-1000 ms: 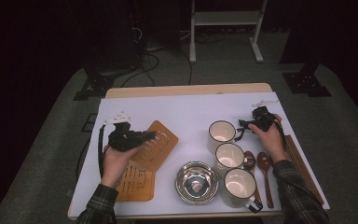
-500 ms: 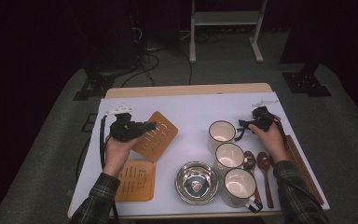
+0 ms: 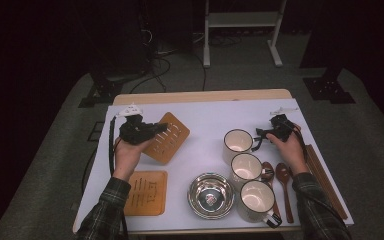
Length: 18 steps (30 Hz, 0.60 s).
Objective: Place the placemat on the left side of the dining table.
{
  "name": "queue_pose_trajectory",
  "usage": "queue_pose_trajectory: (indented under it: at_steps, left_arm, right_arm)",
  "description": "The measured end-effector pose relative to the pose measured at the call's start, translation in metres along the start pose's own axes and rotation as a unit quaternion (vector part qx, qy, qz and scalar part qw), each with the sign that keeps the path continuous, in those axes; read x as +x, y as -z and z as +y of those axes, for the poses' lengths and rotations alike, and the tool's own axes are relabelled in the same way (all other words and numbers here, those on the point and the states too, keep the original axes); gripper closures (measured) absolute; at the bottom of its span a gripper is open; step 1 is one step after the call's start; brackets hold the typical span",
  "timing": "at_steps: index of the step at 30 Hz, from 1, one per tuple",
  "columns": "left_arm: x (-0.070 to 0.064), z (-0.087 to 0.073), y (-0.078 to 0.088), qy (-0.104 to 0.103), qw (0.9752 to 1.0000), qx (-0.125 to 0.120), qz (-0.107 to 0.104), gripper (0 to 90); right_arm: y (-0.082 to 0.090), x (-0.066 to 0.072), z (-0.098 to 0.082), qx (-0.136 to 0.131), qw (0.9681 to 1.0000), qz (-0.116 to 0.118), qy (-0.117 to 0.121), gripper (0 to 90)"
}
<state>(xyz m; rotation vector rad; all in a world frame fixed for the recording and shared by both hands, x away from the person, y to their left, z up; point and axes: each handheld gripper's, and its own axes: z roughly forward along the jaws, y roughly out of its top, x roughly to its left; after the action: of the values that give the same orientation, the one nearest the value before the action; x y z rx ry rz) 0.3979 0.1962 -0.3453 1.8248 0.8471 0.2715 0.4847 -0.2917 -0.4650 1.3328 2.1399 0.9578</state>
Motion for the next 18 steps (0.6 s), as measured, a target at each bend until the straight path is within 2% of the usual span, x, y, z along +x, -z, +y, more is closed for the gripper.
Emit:
queue_pose_trajectory:
  at_steps: [5,18]
  left_arm:
    - [0.007,0.004,-0.001,-0.004,0.9999,-0.005,0.008,85.9]
    - [0.03,0.01,0.002,0.005,0.9996,-0.017,0.024,85.9]
  right_arm:
    - [0.0,0.0,0.0,0.001,1.0,-0.004,-0.001,18.6]
    - [0.0,0.0,0.0,0.001,1.0,-0.004,-0.001,18.3]
